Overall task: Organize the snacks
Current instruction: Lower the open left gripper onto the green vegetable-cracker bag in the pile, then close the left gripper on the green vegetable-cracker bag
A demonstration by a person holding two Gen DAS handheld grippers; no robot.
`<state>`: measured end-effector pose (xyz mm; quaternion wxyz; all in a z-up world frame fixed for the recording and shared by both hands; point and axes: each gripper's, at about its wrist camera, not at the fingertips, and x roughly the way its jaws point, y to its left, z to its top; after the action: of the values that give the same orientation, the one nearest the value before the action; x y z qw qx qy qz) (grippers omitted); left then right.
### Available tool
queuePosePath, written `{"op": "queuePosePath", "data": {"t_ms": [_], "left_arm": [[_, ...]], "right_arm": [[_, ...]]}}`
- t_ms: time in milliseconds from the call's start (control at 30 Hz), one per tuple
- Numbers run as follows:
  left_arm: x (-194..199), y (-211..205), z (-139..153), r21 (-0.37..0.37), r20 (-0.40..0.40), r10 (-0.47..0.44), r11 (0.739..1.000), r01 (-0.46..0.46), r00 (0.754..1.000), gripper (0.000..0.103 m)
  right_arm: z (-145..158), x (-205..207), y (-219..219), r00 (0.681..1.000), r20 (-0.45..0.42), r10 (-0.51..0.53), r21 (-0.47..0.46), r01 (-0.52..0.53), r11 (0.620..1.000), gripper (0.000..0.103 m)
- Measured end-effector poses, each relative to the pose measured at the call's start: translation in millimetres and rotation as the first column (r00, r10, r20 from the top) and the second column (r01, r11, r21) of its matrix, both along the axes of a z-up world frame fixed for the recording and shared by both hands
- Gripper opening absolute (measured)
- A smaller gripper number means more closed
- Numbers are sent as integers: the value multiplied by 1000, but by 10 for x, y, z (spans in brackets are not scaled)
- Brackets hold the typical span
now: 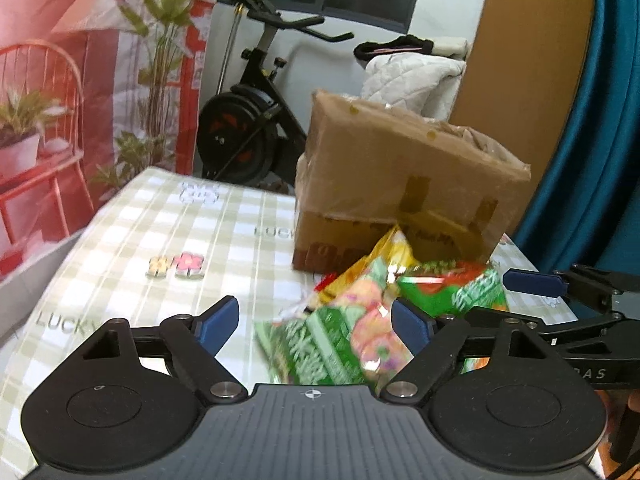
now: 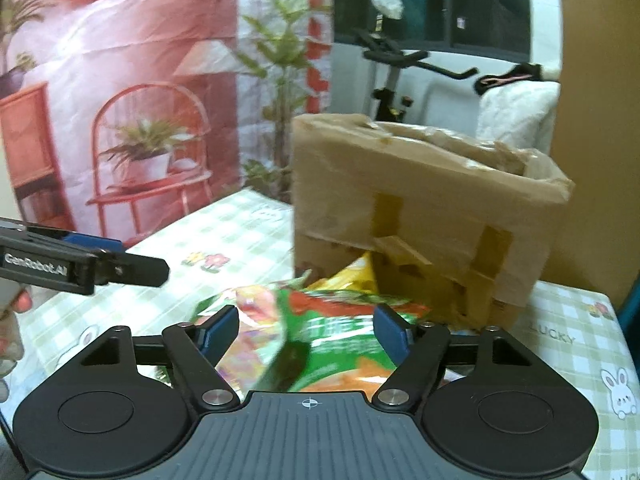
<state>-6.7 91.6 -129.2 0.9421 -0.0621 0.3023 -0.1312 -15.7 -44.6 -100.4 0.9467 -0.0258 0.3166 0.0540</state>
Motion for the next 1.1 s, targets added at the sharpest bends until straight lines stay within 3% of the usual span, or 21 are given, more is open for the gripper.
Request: {"op": "queuePosePath", "data": {"t_ms": [233,433,733,800,833,1100], "left_arm": [[32,210,-156,-59,-24,-1,998,0,1000,81],[145,261,-356,-119,-71,-66,991,57,995,81],[412,289,-632,-259,-160,-134,962,89,978,84],[478,275,-679,-278,-184,-137,957,82,973,85],[510,263,-708,-289,-194,-141,954,81,971,86],[676,193,-817,-357,-248,-167,931,70,954,90]], "right_arm": [[-129,64,312,990,-112,87,4,-87,996,58],[-244,187,387,978,-201,64,-21,-70,997,58],[-361,325,467,962,-259,87,-51,-104,993,57],[-374,327,467,960,-264,93,-51,-111,993,54],[-379,340,469,959,-267,95,-49,-112,992,48],[-408,374,446,955,-272,115,-45,-132,990,42]]}}
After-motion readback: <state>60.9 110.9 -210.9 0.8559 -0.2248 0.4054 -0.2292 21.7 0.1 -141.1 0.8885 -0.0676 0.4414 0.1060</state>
